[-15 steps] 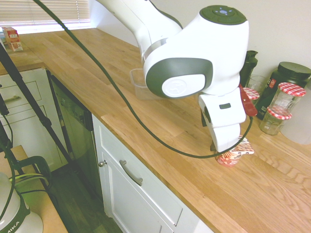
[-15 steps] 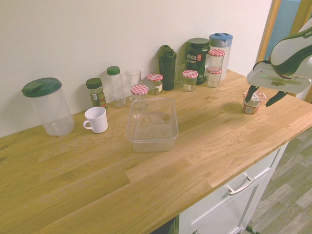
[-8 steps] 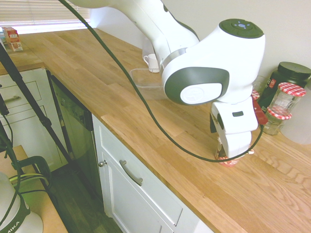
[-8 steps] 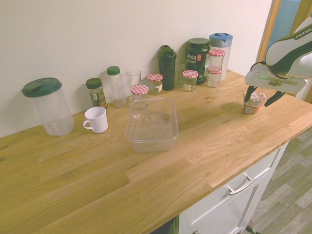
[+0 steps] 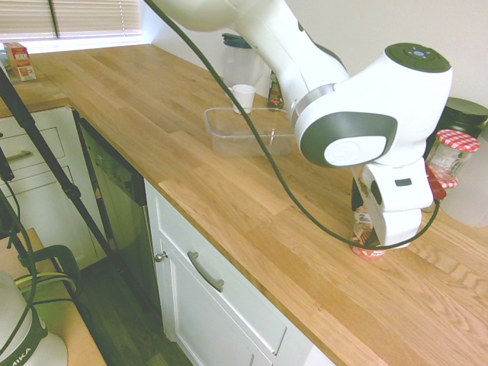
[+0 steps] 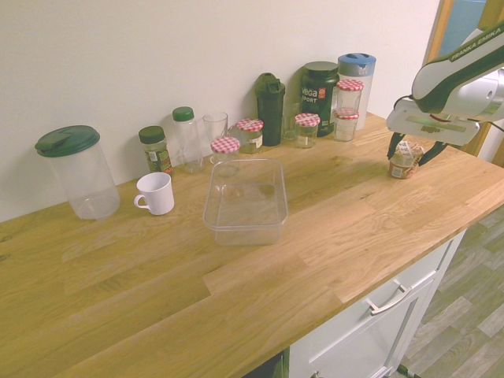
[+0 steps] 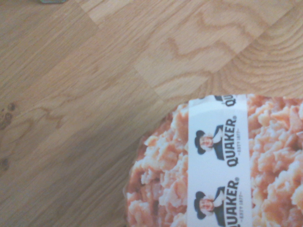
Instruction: Put the cereal into the container
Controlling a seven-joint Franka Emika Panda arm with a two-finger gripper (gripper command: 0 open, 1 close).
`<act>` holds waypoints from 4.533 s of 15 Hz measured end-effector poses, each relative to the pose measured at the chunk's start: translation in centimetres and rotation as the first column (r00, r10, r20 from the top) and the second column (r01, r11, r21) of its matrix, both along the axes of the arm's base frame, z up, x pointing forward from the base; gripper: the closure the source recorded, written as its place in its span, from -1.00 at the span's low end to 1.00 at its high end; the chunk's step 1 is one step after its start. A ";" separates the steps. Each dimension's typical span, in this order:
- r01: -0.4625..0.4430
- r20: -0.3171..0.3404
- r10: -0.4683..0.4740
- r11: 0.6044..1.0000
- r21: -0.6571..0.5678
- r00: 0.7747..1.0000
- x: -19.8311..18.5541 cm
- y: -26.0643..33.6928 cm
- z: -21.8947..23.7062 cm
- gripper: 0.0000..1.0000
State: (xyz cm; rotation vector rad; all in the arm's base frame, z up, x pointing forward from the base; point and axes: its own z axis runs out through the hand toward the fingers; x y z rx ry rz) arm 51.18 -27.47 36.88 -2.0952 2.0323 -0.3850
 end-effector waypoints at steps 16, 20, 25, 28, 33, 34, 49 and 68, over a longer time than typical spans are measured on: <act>0.122 -0.024 -0.133 0.954 -0.272 0.991 2.3 0.0 -1.3 1.00; 0.136 -0.014 -0.147 0.945 -0.296 0.989 2.6 0.3 -1.5 1.00; 0.132 -0.007 -0.141 0.943 -0.305 0.990 2.7 0.4 -1.5 1.00; 0.129 0.018 -0.130 0.935 -0.331 0.991 2.6 0.2 -1.3 1.00; 0.104 0.127 -0.059 0.917 -0.386 0.990 -0.2 2.1 2.7 1.00; 0.086 0.145 -0.030 0.915 -0.394 0.989 -1.4 3.1 3.8 1.00; -0.161 0.143 0.301 0.788 -0.595 0.943 -3.8 32.0 13.6 1.00; -0.693 -0.303 0.633 0.565 -0.448 0.712 5.1 47.5 3.5 1.00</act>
